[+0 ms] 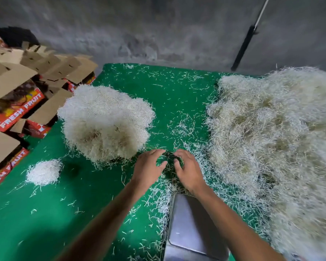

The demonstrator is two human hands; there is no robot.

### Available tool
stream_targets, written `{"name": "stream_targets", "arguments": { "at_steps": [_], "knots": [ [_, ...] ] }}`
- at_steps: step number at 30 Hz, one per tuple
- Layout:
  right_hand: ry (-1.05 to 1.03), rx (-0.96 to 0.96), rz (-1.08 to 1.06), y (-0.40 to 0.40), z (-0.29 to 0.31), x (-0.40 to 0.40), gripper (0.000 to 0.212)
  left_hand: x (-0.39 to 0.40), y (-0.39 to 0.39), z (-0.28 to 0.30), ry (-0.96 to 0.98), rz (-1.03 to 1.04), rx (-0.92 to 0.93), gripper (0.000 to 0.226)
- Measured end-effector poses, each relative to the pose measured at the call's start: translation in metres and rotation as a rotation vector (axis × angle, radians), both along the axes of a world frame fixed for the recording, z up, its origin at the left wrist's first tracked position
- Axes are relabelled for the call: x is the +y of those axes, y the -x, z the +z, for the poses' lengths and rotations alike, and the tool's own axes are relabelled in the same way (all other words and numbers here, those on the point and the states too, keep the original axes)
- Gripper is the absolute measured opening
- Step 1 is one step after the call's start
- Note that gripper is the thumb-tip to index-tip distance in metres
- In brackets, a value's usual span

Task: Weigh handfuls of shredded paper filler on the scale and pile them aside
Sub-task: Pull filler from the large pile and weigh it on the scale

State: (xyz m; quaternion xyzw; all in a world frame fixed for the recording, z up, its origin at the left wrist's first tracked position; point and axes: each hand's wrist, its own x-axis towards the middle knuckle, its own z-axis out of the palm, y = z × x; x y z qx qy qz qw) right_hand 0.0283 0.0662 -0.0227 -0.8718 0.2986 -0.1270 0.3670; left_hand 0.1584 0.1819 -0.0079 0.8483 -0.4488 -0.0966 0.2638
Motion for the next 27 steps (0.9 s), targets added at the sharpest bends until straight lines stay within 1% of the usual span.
{"name": "stream_targets", "arguments": {
  "at_steps": [5, 8, 10, 12, 14, 16, 18, 20, 21, 23, 24, 25, 27],
  "knots": [
    [0.065, 0.088, -0.169, 0.08, -0.021, -0.041, 0.043, -0.051, 0.065, -0.017, -0.096, -0.111, 0.145, 0.056],
    [0.241, 0.199, -0.228, 0.11, -0.038, -0.069, 0.057, -0.081, 0.09, -0.034, -0.123, -0.149, 0.203, 0.06],
    [0.344, 0.311, -0.273, 0.122, -0.051, -0.089, 0.065, -0.102, 0.101, -0.044, -0.133, -0.137, 0.276, 0.069],
    [0.326, 0.448, -0.269, 0.129, -0.065, -0.103, 0.07, -0.125, 0.105, -0.053, -0.11, -0.133, 0.393, 0.075],
    [0.243, 0.479, -0.214, 0.13, -0.081, -0.104, 0.07, -0.147, 0.108, -0.056, -0.06, -0.111, 0.566, 0.074],
    [0.212, 0.43, -0.136, 0.132, -0.094, -0.096, 0.052, -0.168, 0.112, -0.055, -0.064, -0.056, 0.704, 0.068],
    [0.127, 0.343, -0.093, 0.136, -0.096, -0.09, 0.037, -0.183, 0.119, -0.058, -0.131, -0.035, 0.783, 0.066],
    [0.039, 0.19, -0.066, 0.138, -0.091, -0.093, 0.037, -0.19, 0.128, -0.06, -0.22, -0.036, 0.888, 0.067],
    [0.039, 0.107, -0.055, 0.139, -0.087, -0.093, 0.04, -0.192, 0.13, -0.063, -0.255, -0.032, 0.97, 0.06],
    [0.06, 0.005, -0.041, 0.142, -0.079, -0.093, 0.043, -0.191, 0.134, -0.067, -0.28, 0.001, 1.186, 0.029],
    [0.078, -0.022, -0.058, 0.142, -0.075, -0.091, 0.04, -0.189, 0.136, -0.066, -0.262, 0.05, 1.31, 0.02],
    [0.103, -0.047, -0.081, 0.142, -0.071, -0.09, 0.035, -0.187, 0.137, -0.064, -0.24, 0.106, 1.392, 0.019],
    [0.156, -0.126, -0.103, 0.139, -0.063, -0.087, 0.03, -0.182, 0.137, -0.061, -0.195, 0.197, 1.438, 0.027]
  ]
}}
